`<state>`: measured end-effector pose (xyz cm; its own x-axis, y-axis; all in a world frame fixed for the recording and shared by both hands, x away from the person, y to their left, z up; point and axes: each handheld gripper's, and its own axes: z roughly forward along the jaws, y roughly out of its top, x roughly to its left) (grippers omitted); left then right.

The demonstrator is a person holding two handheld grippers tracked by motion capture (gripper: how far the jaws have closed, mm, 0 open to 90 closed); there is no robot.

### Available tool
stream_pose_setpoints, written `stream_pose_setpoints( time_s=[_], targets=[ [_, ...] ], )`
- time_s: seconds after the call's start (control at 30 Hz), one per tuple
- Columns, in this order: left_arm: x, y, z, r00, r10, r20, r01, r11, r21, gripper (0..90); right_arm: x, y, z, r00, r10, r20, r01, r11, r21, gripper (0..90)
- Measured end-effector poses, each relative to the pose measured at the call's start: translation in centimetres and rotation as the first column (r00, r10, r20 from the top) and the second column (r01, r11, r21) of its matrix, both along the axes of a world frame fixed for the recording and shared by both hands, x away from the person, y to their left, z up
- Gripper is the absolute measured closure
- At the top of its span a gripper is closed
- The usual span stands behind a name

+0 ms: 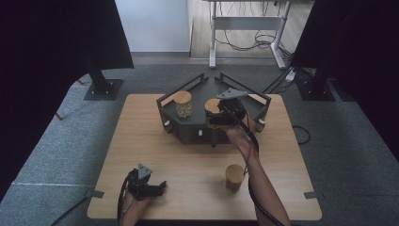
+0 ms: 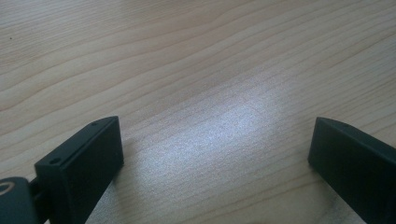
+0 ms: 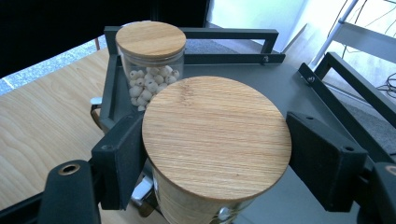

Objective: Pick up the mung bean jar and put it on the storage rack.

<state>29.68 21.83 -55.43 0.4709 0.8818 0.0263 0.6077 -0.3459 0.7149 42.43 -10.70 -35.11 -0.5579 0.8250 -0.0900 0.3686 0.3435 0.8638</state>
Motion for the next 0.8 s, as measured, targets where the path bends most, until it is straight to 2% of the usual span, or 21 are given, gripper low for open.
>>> stream_pose_setpoints(
  time_s=[0.4, 0.6, 0.8],
  targets=[
    [0.0, 0.0, 0.0, 1.0000, 0.000, 0.000, 0.000, 1.0000, 0.000, 2.8, 2.6, 0.0, 0.1, 0.9997, 0.015, 0.017, -0.014, 1.000, -0.024, 23.2],
    [0.0, 0.0, 0.0, 1.0000, 0.001, 0.000, -0.001, 1.0000, 0.001, 2.8, 3.8, 0.0, -0.5, 0.9996, 0.018, 0.023, -0.017, 0.999, -0.040, 23.2],
    [0.0, 0.0, 0.0, 1.0000, 0.002, 0.000, -0.002, 1.0000, 0.001, 2.8, 4.6, -0.2, -1.1, 0.9998, 0.011, 0.016, -0.011, 0.999, -0.031, 23.2]
  ],
)
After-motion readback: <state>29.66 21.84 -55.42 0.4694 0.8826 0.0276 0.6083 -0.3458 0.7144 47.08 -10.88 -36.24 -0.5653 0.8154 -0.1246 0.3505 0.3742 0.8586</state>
